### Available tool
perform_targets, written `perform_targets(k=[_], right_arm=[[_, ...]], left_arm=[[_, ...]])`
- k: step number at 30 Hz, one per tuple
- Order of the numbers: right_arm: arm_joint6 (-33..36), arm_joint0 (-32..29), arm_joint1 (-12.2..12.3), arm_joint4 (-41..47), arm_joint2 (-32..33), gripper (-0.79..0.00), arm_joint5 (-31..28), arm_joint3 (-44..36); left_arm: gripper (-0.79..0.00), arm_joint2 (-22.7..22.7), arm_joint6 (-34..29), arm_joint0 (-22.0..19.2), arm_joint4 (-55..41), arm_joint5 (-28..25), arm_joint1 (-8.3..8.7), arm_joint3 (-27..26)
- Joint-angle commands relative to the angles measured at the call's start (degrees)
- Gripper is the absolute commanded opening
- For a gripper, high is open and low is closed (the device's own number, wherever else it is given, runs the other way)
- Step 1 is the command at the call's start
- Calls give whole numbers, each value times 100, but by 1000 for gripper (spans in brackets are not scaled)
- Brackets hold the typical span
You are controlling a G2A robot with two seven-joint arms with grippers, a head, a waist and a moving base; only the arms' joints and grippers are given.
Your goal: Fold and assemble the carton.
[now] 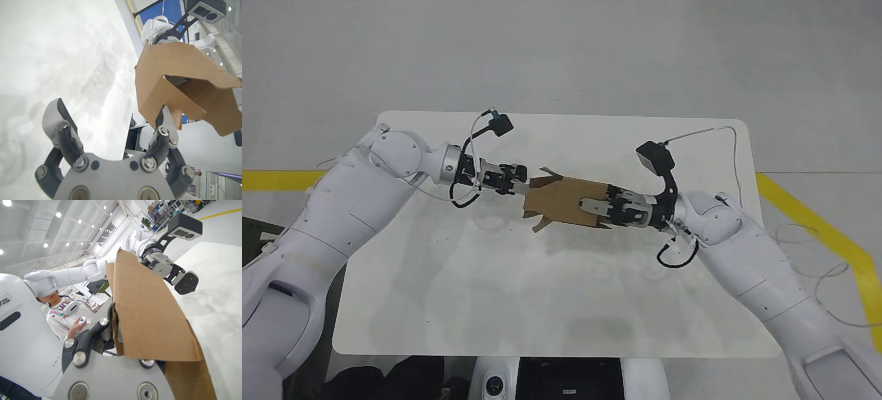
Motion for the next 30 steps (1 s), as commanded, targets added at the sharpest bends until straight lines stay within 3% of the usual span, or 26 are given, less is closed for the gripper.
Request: perform_targets(k=[1,30], right_arm=[[-7,20,-11,10,-35,-785,-7,13],[-47,146,-87,117,-413,-785,-47,-26]], left_arm=[[0,-28,-12,6,8,16,-11,-9],[0,-291,-79,95,78,83,-149,-39]])
